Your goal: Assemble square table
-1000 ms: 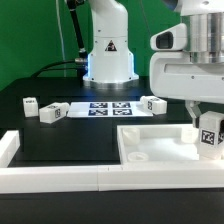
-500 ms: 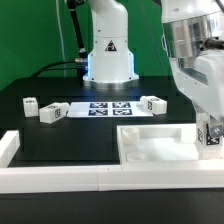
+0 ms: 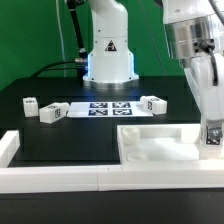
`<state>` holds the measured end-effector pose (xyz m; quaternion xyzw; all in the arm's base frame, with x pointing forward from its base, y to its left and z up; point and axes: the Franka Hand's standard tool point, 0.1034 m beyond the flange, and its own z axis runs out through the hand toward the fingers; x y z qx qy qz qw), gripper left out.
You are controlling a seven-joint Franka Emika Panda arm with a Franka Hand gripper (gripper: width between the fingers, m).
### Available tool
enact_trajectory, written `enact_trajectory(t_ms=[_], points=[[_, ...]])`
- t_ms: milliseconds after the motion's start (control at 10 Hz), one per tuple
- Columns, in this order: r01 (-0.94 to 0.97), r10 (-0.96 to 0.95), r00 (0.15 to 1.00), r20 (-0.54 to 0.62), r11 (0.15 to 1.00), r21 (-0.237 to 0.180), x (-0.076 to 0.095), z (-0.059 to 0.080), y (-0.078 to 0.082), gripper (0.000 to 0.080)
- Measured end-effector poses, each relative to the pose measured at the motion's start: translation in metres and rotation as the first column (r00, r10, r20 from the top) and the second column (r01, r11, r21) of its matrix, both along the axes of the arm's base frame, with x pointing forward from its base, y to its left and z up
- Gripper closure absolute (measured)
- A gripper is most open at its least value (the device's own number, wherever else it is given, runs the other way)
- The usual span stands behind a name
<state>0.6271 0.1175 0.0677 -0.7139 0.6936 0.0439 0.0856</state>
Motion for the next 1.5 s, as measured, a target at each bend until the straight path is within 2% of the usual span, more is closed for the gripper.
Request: enact_trajectory(t_ms=[100, 200, 300, 500, 600, 700, 800, 900, 1000, 1100, 1300, 1400, 1500], points=[[-0.189, 0.190, 0.982, 0.025, 0.981, -0.033, -0.0006, -0.0004, 0.0009, 0.0259], [-0.359, 0.362, 0.931, 0.045, 0.931, -0.063, 0.0001, 0.0008, 0.0037, 0.0169], [-0.359, 0.362, 0.931, 0.048, 0.931, -0.059, 0.0002, 0.0006, 0.0028, 0.0156], [-0.513, 0.518, 0.853, 0.065, 0.854, -0.083, 0.0005, 0.0006, 0.0011, 0.0151], [-0.645, 0.654, 0.753, 0.065, 0.755, -0.118, 0.0001, 0.0002, 0.0004, 0.0151], [-0.769, 0.783, 0.620, 0.049, 0.618, -0.163, 0.0000, 0.0000, 0.0018, 0.0151], [-0.824, 0.844, 0.535, 0.049, 0.533, -0.193, 0.0026, 0.0015, 0.0051, 0.0151], [-0.894, 0.926, 0.373, 0.055, 0.374, -0.245, 0.0068, 0.0026, 0.0062, 0.0151], [-0.910, 0.945, 0.322, 0.055, 0.325, -0.257, 0.0053, 0.0016, 0.0074, 0.0151], [-0.906, 0.941, 0.334, 0.056, 0.337, -0.255, 0.0054, 0.0014, 0.0068, 0.0151], [-0.900, 0.934, 0.353, 0.057, 0.356, -0.252, 0.0053, 0.0011, 0.0064, 0.0417], [-0.872, 0.903, 0.426, 0.057, 0.426, -0.242, 0.0046, 0.0001, 0.0026, 0.0505], [-0.850, 0.880, 0.471, 0.060, 0.471, -0.236, 0.0046, 0.0000, 0.0022, 0.0505]])
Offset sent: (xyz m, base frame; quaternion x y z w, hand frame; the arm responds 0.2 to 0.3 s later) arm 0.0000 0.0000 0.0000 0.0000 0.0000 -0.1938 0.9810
